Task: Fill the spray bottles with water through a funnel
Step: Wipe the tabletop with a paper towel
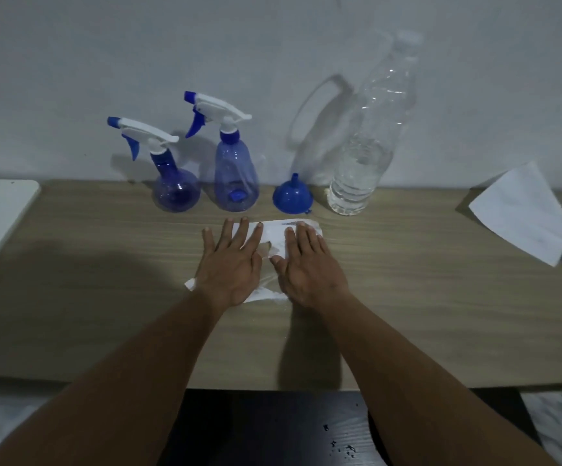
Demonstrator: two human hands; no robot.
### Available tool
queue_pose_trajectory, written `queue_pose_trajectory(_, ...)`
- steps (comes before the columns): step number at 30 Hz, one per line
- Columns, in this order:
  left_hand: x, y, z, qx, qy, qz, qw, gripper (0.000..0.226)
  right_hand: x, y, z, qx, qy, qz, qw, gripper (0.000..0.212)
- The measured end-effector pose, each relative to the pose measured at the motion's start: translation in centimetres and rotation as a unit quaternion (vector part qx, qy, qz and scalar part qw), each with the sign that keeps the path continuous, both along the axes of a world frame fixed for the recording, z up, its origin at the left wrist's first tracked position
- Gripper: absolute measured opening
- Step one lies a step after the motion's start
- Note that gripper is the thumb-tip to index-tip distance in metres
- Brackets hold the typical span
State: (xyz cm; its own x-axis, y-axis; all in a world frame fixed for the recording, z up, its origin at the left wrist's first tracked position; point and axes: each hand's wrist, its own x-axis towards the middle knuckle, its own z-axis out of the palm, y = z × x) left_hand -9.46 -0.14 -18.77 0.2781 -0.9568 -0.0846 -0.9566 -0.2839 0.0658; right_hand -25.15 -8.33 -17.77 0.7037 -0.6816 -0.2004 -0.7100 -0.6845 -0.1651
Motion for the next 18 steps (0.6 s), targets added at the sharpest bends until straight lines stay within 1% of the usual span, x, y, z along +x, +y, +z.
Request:
queue_pose_trajectory(7,-4.8,-1.6,0.1,-0.007,0.021,0.005,1.000,0.060,-4.7,-1.7,0.4,0.009,-0.002,0.015,1.000,0.067)
queue_pose_trajectory(11,-7.8,-2.5,0.2,-0.009,0.026,-0.001,1.000,0.059,-7.6,-2.6,0.1,-0.001,0.001,0.025,1.000,0.064)
queue_pose_trajectory(17,-11.5,-1.8,0.3,-0.030,0.058,-0.013,0.998,0.057,-11.2,-1.8,-0.1,0.009,-0.031,0.003,0.999,0.061)
queue_pose_trajectory(18,-11.8,-1.5,0.3,-0.031,0.069,-0.017,0.997,0.057,-11.6,-1.5,-0.1,0.016,-0.034,-0.002,0.999,0.063)
